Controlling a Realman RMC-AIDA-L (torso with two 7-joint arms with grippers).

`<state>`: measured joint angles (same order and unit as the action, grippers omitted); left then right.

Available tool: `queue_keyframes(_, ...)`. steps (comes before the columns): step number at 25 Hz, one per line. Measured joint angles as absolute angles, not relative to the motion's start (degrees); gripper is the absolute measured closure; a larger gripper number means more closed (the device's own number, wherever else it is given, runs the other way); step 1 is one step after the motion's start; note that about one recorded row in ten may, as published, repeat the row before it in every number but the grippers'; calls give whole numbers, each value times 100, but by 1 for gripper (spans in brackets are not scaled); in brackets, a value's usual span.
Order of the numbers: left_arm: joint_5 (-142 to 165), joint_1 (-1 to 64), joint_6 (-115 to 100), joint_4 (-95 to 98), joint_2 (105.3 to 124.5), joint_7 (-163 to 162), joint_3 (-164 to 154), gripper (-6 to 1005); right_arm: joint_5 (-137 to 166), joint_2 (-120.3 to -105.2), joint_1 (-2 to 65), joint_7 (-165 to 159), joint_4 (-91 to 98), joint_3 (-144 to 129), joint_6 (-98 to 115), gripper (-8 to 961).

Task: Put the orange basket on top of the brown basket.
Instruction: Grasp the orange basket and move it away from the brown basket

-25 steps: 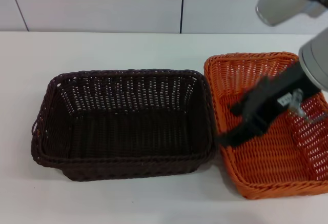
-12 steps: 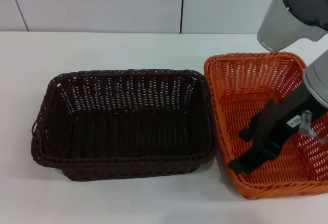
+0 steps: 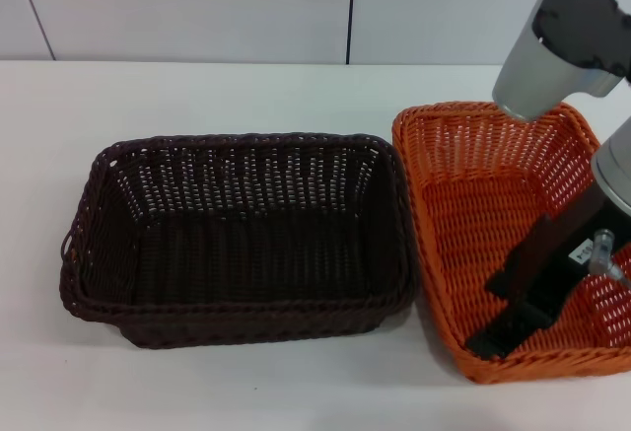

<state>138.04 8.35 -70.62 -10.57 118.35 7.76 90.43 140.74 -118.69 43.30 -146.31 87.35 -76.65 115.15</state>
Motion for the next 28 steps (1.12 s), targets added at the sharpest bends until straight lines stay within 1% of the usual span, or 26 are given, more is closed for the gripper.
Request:
queue_keyframes(14,13807,872,-7020,-1099,11821,775,9096,218,14148,-11874,4328,-14667,8380,-7980,11677,220)
queue_keyframes(28,13801,838,-7013,-1045,11844,773,9096,218,14705,-11879,4357,-14626,7885,-8674,11301,221)
